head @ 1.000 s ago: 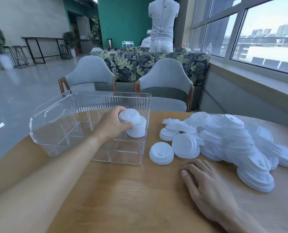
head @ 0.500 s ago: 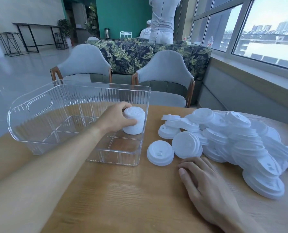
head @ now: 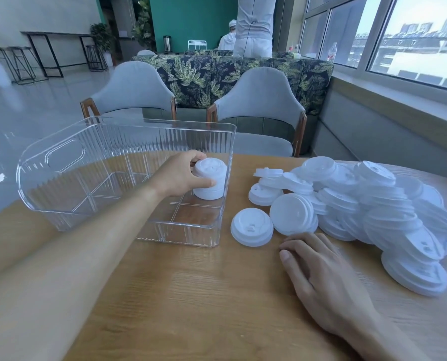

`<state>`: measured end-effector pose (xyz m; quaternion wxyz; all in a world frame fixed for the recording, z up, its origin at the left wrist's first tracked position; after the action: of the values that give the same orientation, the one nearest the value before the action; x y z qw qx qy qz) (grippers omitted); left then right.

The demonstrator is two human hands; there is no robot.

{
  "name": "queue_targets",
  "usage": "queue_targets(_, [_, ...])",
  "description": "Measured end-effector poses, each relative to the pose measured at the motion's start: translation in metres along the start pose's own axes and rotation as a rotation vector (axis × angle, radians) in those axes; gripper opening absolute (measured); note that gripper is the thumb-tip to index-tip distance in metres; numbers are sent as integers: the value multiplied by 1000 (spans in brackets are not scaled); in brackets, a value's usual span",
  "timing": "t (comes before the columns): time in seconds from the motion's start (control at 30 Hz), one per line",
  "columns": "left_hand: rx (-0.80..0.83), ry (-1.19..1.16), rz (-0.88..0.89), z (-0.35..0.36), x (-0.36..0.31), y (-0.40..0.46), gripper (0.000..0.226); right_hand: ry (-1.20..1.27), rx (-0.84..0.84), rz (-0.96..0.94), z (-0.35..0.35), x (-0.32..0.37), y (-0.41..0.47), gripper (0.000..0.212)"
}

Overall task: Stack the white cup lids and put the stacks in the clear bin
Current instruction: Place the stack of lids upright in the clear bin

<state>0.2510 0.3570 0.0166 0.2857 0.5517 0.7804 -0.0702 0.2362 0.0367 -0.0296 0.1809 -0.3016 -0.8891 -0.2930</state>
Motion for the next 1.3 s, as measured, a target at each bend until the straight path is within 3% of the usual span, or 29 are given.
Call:
queue_targets(0.3, [67, 29, -38, 4, 2, -3, 83, -1, -21, -3, -3, 1, -2, 25])
queue_targets(0.47, [-20, -14, -37, -15, -12, -16, 99, 11, -37, -3, -4, 0, -7, 24])
queue_targets(0.6, [-176, -22, -51, -42, -23, -35, 73, 9, -41, 17, -7, -1, -14, 19])
queue_targets(0.8, [-398, -35, -11, -60, -50, -79, 5, -24, -51, 22, -11, 4, -30, 11])
queue_targets(0.93, [-490, -35, 14, -57, -72, -111, 29, -5, -55, 20, -18, 5, -45, 7])
queue_targets(1.03, [-533, -30, 28, -49, -90, -139, 33, -2, -48, 25, -24, 2, -58, 7])
queue_targets(1.3, [-391, -15, 35, 28, -126, -192, 32, 21, -49, 28, -42, -6, -86, 5])
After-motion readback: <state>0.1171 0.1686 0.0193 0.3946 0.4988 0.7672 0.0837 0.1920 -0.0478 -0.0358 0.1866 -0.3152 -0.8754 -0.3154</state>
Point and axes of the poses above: each hand's wrist, its own y-axis towards the middle knuckle, its own z-axis out of the palm, x = y × z, the point moved 10 cm from there along y, towards the middle knuckle, and after that the axes turned 7 degrees about y, right-handed, at the moved point
